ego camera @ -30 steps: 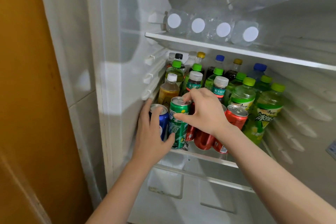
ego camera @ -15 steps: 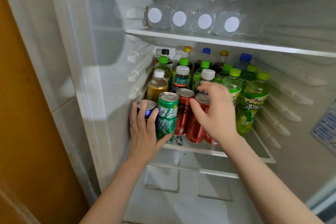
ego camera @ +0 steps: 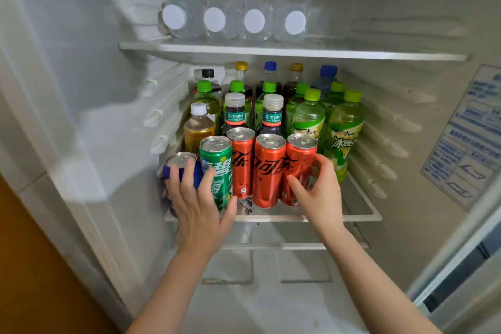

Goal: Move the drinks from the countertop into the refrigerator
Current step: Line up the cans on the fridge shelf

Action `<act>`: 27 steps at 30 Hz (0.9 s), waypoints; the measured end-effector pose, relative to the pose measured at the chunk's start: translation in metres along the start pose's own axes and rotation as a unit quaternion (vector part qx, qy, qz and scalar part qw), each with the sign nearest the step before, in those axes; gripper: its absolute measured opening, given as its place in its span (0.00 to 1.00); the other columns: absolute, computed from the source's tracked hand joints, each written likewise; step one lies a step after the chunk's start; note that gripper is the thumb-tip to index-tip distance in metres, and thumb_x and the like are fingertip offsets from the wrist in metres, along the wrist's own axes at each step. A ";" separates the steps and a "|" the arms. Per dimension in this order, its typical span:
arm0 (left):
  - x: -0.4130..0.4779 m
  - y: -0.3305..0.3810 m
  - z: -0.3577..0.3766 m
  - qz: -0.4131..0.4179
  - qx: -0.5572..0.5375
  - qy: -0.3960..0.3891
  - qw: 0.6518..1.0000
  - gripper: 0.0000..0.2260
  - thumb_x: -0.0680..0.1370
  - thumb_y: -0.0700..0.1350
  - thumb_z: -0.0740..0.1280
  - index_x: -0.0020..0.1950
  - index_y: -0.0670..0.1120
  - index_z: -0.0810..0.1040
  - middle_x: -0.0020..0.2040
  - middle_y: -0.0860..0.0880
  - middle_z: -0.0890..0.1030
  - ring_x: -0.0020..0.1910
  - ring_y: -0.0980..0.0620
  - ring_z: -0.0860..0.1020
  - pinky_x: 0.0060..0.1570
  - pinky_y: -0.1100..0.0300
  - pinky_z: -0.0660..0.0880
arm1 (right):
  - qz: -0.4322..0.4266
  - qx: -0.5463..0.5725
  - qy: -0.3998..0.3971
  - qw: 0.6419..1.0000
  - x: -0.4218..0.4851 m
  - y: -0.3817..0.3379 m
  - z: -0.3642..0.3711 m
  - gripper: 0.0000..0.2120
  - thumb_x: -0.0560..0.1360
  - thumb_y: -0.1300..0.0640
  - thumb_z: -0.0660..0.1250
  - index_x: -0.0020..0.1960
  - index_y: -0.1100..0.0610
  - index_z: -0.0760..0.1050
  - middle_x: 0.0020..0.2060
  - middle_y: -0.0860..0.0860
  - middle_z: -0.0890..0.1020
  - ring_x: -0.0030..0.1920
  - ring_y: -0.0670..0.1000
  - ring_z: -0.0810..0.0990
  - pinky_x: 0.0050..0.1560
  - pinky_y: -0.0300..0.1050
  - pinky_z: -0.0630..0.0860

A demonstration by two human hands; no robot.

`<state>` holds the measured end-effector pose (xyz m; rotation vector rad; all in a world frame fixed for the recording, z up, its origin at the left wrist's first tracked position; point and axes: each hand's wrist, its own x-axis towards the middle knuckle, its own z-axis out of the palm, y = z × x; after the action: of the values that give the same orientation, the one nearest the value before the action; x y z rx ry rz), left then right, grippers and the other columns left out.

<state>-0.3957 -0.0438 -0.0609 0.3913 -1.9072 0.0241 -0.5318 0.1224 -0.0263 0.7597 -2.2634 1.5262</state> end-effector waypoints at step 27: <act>-0.028 0.099 0.039 -0.135 -0.315 -0.110 0.933 0.29 0.72 0.49 0.65 0.70 0.45 0.59 0.74 0.42 0.56 0.74 0.46 0.57 0.71 0.48 0.61 | 0.098 -0.077 0.066 0.990 0.005 0.046 -0.051 0.43 0.56 0.39 0.77 0.67 0.46 0.64 0.56 0.42 0.71 0.55 0.42 0.72 0.56 0.43 0.71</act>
<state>-0.4503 0.0489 -0.0845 0.2148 -1.9383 -0.8266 -0.5646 0.1816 -0.0384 0.3913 -2.3786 1.4147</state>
